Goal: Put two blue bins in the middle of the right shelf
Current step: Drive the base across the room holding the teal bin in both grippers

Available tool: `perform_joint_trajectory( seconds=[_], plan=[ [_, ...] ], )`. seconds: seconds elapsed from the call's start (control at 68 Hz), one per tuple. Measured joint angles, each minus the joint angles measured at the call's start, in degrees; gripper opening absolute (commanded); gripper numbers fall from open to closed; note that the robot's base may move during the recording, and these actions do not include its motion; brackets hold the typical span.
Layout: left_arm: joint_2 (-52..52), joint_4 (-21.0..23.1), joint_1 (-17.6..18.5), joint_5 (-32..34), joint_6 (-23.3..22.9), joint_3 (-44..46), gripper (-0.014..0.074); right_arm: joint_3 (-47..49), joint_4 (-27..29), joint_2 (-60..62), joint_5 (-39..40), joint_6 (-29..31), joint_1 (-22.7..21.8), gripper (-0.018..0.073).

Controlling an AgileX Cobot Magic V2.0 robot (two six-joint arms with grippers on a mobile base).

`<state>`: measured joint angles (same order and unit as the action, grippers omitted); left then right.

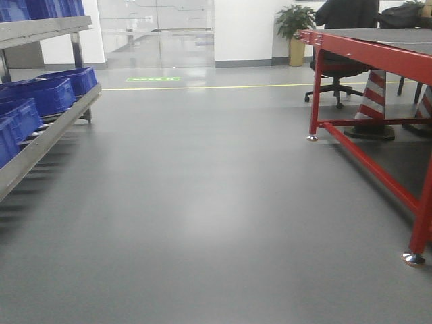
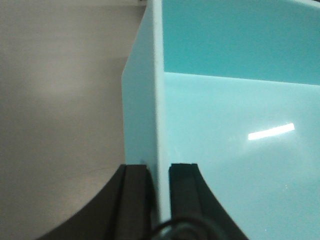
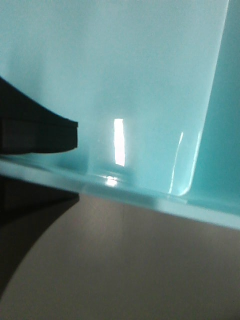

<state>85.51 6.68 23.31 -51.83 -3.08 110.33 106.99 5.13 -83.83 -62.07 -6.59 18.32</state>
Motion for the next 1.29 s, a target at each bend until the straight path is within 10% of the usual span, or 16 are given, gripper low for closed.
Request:
perform_joint_trajectory(
  seconds=[1.293],
  plan=[
    [0.00,-0.11,0.00,0.23,0.00,0.00,-0.0111,0.00,0.00,0.00,0.00,0.00,0.00,-0.0151]
  ],
)
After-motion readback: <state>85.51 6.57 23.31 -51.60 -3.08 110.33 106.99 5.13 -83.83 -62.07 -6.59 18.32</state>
